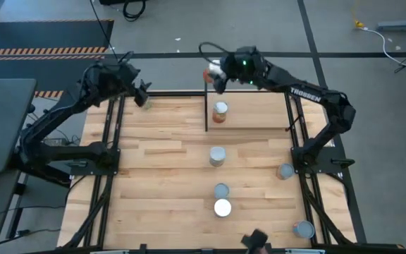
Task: Pick and place cans onto a shelf
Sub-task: Put the large canned corn and aligned with the other canned corn on the shelf
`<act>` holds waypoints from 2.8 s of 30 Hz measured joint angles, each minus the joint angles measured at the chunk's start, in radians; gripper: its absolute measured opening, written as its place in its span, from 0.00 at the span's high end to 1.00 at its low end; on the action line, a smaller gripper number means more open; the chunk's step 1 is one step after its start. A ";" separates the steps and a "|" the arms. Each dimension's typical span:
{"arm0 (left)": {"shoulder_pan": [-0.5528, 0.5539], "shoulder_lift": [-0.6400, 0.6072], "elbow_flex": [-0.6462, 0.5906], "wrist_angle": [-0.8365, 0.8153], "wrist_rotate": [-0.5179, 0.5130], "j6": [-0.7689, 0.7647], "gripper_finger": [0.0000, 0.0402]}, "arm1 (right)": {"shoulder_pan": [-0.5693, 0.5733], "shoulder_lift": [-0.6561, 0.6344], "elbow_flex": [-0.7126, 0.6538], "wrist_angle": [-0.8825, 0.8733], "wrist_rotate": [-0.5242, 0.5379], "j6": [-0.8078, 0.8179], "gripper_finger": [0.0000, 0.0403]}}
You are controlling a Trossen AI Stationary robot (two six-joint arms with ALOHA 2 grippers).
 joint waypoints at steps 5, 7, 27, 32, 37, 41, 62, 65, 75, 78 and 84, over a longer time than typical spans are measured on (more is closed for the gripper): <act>0.092 0.007 0.000 -0.004 0.056 0.026 0.21 | -0.084 0.047 0.031 -0.073 -0.036 -0.019 0.20; 0.103 0.007 0.000 -0.004 0.097 0.028 0.21 | -0.117 0.051 0.030 -0.092 -0.077 -0.019 0.20; 0.102 0.017 0.000 0.092 0.239 0.068 0.21 | -0.178 0.051 -0.306 0.112 -0.138 0.194 0.20; 0.102 0.050 -0.001 0.167 0.241 0.068 0.21 | -0.178 0.051 -0.376 0.190 -0.113 0.256 0.20; 0.102 0.096 -0.001 0.223 0.240 0.063 0.21 | -0.174 0.051 -0.388 0.176 -0.072 0.299 0.20; 0.099 0.134 -0.001 0.280 0.240 0.063 0.21 | -0.171 0.051 -0.344 0.140 -0.053 0.303 0.20; 0.071 0.170 -0.001 0.307 0.237 -0.050 0.21 | -0.156 0.277 -0.075 -0.048 -0.114 0.179 0.20; 0.069 0.170 -0.001 0.302 0.239 -0.054 0.21 | -0.153 0.285 -0.076 -0.077 -0.131 0.161 0.20; 0.069 0.170 -0.001 0.303 0.239 -0.045 0.21 | -0.133 0.307 -0.076 -0.064 -0.141 0.164 0.16; 0.070 0.170 -0.001 0.305 0.239 -0.031 0.21 | -0.128 0.307 -0.076 -0.065 -0.141 0.164 0.12; 0.070 0.170 -0.001 0.304 0.239 -0.023 0.21 | -0.121 0.289 -0.076 -0.063 -0.136 0.164 0.06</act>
